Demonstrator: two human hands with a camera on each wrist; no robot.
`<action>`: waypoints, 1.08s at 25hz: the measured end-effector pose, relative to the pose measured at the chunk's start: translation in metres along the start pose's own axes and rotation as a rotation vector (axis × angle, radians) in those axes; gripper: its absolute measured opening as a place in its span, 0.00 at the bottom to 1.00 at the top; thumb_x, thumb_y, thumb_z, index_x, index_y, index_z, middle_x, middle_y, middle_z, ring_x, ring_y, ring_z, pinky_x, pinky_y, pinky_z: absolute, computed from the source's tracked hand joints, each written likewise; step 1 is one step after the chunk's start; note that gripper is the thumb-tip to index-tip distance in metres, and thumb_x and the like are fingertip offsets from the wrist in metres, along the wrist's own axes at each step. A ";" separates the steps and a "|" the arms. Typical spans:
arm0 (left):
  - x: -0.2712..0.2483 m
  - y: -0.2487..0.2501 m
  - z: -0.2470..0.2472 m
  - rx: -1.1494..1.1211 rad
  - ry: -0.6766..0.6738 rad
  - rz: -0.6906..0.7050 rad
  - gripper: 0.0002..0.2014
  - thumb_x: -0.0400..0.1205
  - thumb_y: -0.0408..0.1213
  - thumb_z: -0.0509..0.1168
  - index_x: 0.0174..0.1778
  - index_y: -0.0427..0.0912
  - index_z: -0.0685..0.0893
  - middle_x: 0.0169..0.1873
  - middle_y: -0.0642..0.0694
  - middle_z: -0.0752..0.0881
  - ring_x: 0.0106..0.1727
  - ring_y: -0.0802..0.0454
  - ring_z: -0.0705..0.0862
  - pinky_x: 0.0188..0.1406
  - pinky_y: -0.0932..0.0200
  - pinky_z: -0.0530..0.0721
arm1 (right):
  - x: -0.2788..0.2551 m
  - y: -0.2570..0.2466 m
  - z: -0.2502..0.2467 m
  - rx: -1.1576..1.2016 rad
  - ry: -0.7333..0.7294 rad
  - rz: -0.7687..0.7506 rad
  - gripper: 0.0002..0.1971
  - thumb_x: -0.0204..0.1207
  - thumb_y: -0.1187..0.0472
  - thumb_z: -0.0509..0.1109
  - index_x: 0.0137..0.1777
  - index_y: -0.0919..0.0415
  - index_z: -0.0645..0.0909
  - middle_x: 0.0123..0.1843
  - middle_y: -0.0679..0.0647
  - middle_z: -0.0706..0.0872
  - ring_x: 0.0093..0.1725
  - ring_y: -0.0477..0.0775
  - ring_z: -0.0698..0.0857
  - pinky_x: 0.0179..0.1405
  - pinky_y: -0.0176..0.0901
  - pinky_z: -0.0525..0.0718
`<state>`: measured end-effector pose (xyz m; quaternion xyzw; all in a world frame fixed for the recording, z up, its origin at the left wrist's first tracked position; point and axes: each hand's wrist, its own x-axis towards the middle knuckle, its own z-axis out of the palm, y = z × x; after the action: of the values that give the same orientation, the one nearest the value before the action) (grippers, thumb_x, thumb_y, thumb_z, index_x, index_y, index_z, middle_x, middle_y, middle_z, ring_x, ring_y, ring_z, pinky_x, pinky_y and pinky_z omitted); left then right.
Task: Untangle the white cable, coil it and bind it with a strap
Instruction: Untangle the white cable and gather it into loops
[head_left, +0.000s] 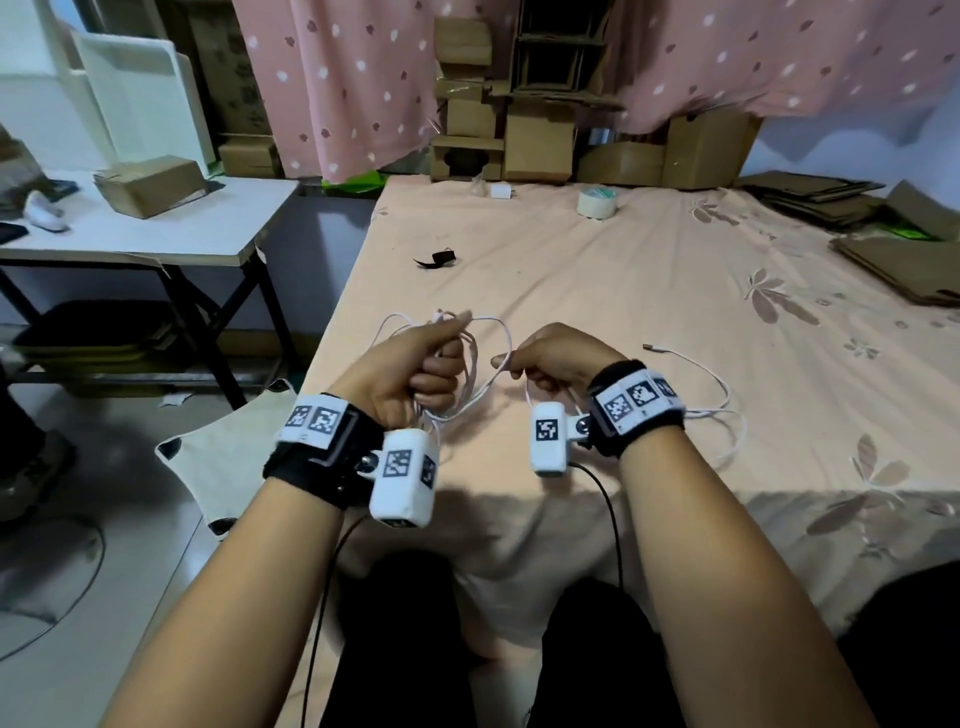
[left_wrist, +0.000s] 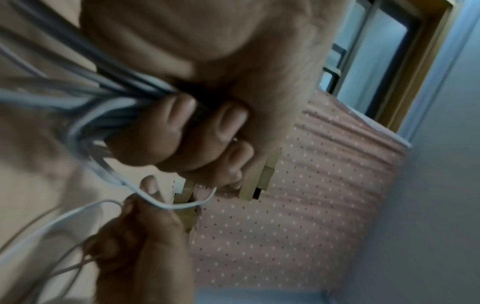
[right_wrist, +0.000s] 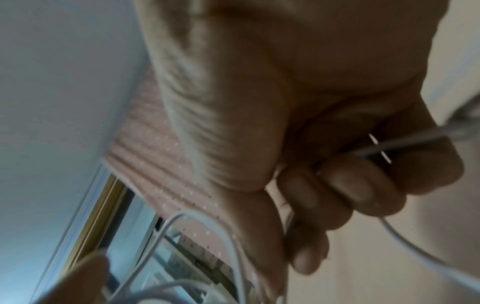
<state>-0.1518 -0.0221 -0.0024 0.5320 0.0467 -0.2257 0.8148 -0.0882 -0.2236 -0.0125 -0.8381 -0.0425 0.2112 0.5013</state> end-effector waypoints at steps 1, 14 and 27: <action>0.004 -0.005 0.008 0.111 0.027 -0.052 0.24 0.88 0.54 0.60 0.28 0.46 0.71 0.16 0.54 0.65 0.11 0.62 0.57 0.13 0.69 0.51 | 0.001 -0.008 0.000 -0.114 0.045 0.012 0.18 0.74 0.56 0.82 0.31 0.62 0.79 0.21 0.51 0.69 0.21 0.51 0.65 0.22 0.37 0.61; 0.021 -0.021 0.039 -0.135 -0.025 0.033 0.45 0.81 0.75 0.47 0.65 0.34 0.84 0.53 0.32 0.90 0.52 0.38 0.91 0.47 0.46 0.90 | -0.010 -0.041 0.046 -0.383 0.336 -0.279 0.10 0.82 0.62 0.61 0.48 0.66 0.82 0.45 0.64 0.87 0.47 0.64 0.83 0.43 0.49 0.77; 0.013 0.003 0.014 -0.384 0.413 0.348 0.16 0.91 0.42 0.60 0.35 0.44 0.78 0.26 0.53 0.83 0.29 0.58 0.80 0.23 0.68 0.78 | -0.038 -0.007 0.059 -0.647 0.104 -0.321 0.18 0.83 0.53 0.64 0.70 0.58 0.73 0.59 0.61 0.87 0.58 0.64 0.84 0.54 0.53 0.82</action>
<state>-0.1410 -0.0380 0.0020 0.4031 0.1611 0.0422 0.8999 -0.1453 -0.1831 -0.0189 -0.9456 -0.2126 0.0624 0.2383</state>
